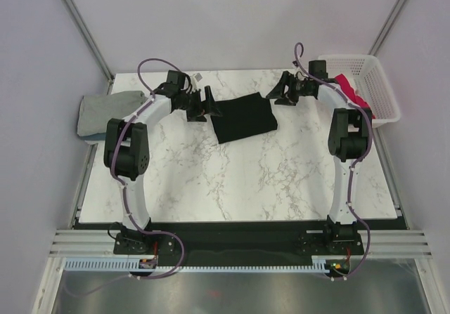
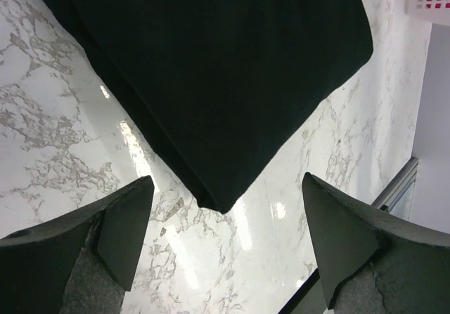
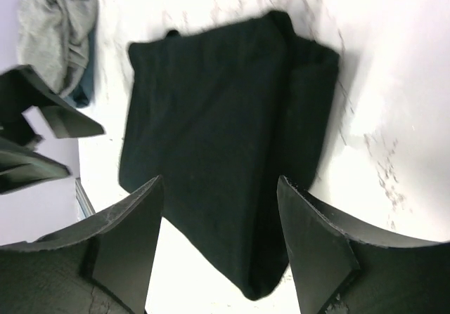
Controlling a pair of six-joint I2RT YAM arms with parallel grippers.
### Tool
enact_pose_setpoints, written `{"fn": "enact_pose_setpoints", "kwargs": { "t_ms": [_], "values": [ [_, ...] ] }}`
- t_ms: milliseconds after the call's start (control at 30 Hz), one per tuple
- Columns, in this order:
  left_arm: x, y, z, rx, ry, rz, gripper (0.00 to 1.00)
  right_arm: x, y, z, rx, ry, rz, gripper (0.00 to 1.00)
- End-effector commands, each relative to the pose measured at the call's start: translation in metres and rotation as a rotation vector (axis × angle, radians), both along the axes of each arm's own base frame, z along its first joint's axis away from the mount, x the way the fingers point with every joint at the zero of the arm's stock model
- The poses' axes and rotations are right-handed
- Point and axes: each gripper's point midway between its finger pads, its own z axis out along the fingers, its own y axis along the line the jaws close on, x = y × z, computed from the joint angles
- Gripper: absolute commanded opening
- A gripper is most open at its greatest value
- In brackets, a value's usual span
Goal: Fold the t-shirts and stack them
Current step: Fold the tshirt, then neatly place the folded tshirt to the corner
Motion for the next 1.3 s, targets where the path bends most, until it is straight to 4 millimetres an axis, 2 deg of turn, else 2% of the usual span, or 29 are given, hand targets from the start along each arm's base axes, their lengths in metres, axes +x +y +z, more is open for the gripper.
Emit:
{"fn": "enact_pose_setpoints", "kwargs": {
  "t_ms": [0,133,233,300,433,633,767,967,1267],
  "values": [
    [0.005,-0.003,0.004,-0.041,0.018,0.002,0.94,0.015,0.011,0.076,0.064,-0.168,0.019,0.73],
    [0.008,0.000,-0.015,-0.026,0.069,0.041,0.96,0.004,0.039,0.090,0.186,-0.134,0.060,0.73],
    [0.007,0.002,-0.033,-0.024,0.121,0.061,0.96,-0.010,0.065,0.080,0.260,-0.056,0.106,0.72],
    [0.007,0.004,-0.040,-0.017,0.141,0.076,0.96,-0.017,0.080,0.066,0.267,-0.015,0.126,0.72],
    [0.012,0.004,-0.054,-0.023,0.162,0.089,0.96,-0.016,0.092,0.045,0.284,0.033,0.128,0.72],
    [0.023,0.009,-0.073,-0.029,0.195,0.127,0.91,-0.018,0.089,0.009,0.274,0.109,0.102,0.72],
    [0.026,0.001,-0.085,-0.080,0.246,0.143,0.86,-0.023,0.083,-0.013,0.255,0.150,0.086,0.72],
    [0.021,-0.003,-0.102,-0.111,0.305,0.146,0.83,-0.029,0.078,-0.029,0.229,0.180,0.069,0.72],
    [0.016,-0.015,-0.112,-0.195,0.376,0.142,0.77,-0.039,0.075,-0.047,0.192,0.214,0.057,0.72]
  ]
}}
